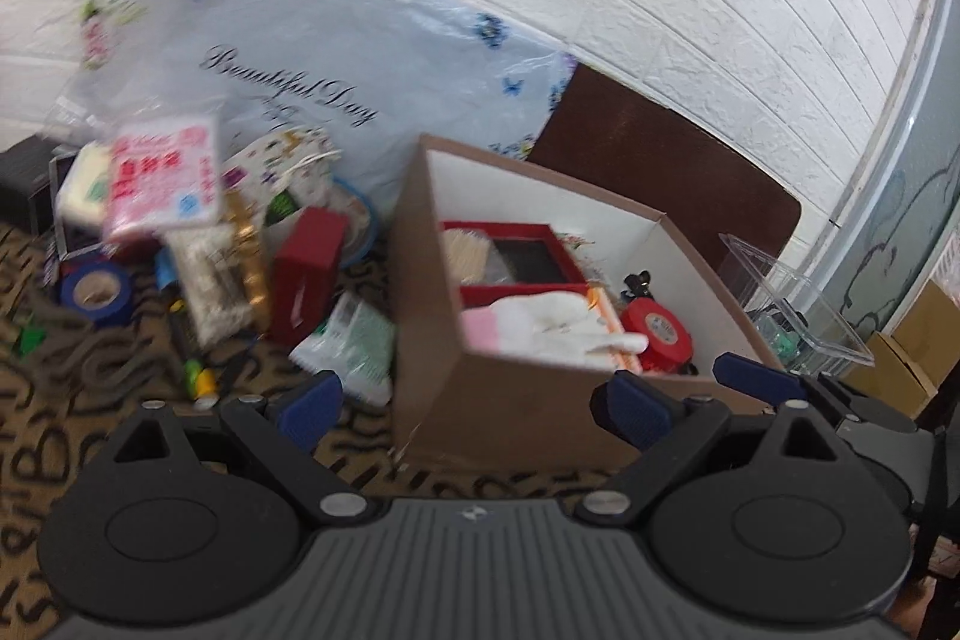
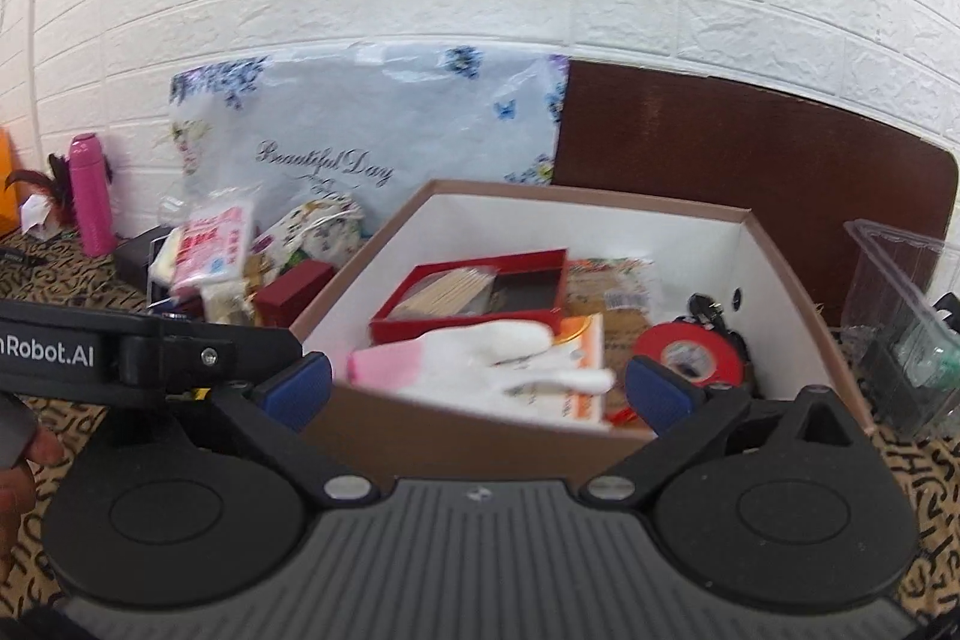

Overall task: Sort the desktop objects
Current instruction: 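Move the left tool back to the table toward the grey claw clip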

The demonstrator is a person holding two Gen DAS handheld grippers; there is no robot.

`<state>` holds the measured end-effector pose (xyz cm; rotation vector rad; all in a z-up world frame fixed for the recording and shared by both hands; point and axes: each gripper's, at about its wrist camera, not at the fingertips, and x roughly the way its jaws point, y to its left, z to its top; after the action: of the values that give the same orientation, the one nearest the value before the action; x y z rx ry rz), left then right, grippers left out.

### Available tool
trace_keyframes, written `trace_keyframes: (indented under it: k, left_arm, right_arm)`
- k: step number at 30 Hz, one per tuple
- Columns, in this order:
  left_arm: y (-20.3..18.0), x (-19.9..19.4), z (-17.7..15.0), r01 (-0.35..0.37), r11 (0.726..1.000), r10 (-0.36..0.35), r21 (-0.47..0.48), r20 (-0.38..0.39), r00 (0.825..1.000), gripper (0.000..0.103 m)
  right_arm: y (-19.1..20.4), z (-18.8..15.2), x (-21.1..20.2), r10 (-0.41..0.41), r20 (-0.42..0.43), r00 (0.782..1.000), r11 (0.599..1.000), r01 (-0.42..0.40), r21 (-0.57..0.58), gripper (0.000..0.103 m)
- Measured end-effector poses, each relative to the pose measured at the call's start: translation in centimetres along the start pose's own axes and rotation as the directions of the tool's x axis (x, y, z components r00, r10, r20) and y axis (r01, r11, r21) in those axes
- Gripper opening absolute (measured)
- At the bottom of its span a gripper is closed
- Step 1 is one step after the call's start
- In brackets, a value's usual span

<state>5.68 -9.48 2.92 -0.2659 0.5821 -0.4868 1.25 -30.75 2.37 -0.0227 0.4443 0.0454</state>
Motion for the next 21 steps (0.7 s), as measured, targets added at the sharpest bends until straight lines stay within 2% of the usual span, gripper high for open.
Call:
trace_keyframes:
  k: [7,11,15,21]
  left_arm:
    - [5.3,-3.5,-3.9,-0.102,0.993,0.103,-0.054,0.019,0.995,0.098]
    - [8.8,-4.7,-5.1,-0.161,0.982,0.163,-0.094,0.013,0.987,0.098]
    - [12.0,-5.2,-4.9,-0.225,0.965,0.229,-0.134,0.013,0.973,0.098]
    - [15.4,-4.7,-3.3,-0.247,0.955,0.257,-0.164,0.041,0.965,0.096]
  right_arm:
    - [5.5,-3.2,-0.1,0.107,-0.023,0.994,0.992,-0.108,-0.061,0.101]
    - [8.8,-4.9,0.5,0.164,-0.064,0.984,0.978,-0.171,-0.120,0.101]
    - [11.4,-5.9,1.5,0.215,-0.109,0.970,0.961,-0.230,-0.151,0.101]
    - [14.0,-5.4,2.9,0.262,-0.122,0.957,0.944,-0.281,-0.173,0.101]
